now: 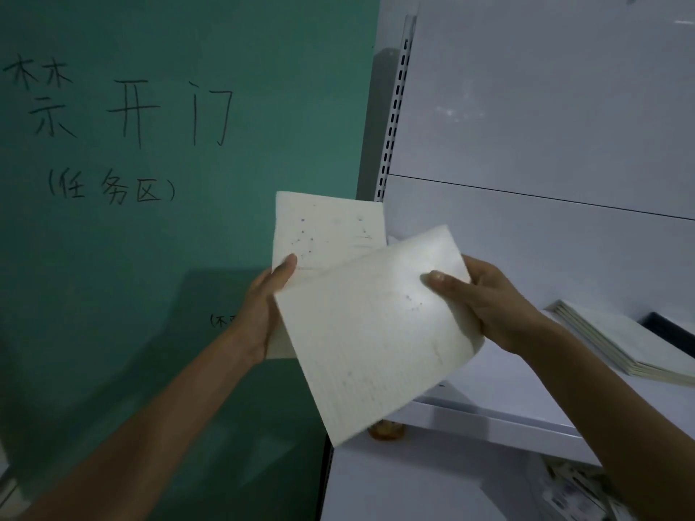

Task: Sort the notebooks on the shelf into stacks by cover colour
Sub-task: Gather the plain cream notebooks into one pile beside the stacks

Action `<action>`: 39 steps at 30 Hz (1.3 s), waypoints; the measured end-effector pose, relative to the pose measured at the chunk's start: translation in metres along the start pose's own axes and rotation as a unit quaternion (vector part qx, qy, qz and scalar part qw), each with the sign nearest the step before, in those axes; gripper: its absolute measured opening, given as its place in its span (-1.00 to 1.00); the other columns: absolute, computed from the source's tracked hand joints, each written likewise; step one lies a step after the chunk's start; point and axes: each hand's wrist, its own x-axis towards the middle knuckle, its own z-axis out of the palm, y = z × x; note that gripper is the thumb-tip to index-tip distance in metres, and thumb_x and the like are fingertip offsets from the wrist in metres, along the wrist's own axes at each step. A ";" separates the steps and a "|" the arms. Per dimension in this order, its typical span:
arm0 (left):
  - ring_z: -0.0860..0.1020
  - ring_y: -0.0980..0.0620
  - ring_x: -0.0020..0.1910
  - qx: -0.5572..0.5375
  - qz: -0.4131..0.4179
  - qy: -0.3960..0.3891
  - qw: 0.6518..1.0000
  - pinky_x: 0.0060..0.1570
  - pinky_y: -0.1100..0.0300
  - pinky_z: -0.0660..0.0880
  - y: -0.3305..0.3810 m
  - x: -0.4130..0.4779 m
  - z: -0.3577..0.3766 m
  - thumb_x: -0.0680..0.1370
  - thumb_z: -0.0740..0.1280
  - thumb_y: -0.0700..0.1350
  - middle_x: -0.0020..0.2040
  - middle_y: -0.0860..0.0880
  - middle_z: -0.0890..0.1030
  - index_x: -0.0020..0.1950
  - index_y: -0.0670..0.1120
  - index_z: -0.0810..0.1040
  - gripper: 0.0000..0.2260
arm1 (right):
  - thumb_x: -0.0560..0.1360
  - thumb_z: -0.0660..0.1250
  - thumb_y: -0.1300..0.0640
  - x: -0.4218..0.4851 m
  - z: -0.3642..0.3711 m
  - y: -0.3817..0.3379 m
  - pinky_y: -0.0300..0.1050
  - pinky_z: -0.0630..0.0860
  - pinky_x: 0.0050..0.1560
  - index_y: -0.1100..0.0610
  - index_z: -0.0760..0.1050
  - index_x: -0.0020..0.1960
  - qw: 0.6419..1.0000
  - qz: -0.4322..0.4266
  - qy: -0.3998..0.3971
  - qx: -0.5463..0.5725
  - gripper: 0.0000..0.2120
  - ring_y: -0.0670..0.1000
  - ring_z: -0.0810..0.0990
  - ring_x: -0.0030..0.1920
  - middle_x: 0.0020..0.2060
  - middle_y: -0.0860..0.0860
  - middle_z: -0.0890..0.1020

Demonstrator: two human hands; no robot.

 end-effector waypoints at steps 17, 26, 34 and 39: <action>0.65 0.03 -0.04 0.081 0.084 -0.171 0.978 -0.13 0.14 0.62 -0.020 -0.002 0.091 0.34 0.50 -0.21 -0.02 -0.02 0.68 0.04 -0.04 0.55 -0.68 | 0.21 0.51 -0.24 0.001 -0.065 0.011 0.04 0.58 -0.08 0.01 0.49 -0.10 0.926 -0.022 0.228 -0.301 -0.56 0.03 0.60 -0.11 -0.11 -0.02 0.61; 0.65 0.06 -0.12 0.010 0.107 -0.081 0.991 -0.15 0.15 0.60 -0.038 0.009 0.192 0.45 0.46 -0.20 -0.08 0.01 0.67 0.00 0.02 0.56 -0.80 | 0.34 0.45 -0.13 -0.049 -0.139 0.057 -0.07 0.41 0.19 0.08 0.20 0.47 0.930 0.061 0.354 -0.076 -0.19 0.02 0.44 0.27 0.32 0.05 0.44; 0.65 0.05 -0.11 0.037 0.109 -0.100 0.988 -0.11 0.15 0.60 -0.064 0.010 0.306 0.46 0.45 -0.19 -0.10 0.00 0.67 -0.01 0.01 0.57 -0.84 | 0.50 0.34 0.09 -0.081 -0.201 0.105 -0.03 0.58 -0.07 0.10 0.47 0.20 0.947 0.124 0.263 0.134 -0.72 0.06 0.60 0.06 0.08 0.00 0.62; 0.64 0.05 -0.06 0.057 0.089 -0.114 0.988 -0.06 0.16 0.58 -0.081 0.010 0.375 0.49 0.41 -0.17 -0.07 0.03 0.66 -0.01 0.03 0.54 -0.86 | 0.52 0.35 0.07 -0.090 -0.270 0.120 0.03 0.55 -0.02 0.10 0.49 0.17 0.934 0.115 0.323 0.096 -0.75 0.06 0.60 0.00 0.01 0.00 0.63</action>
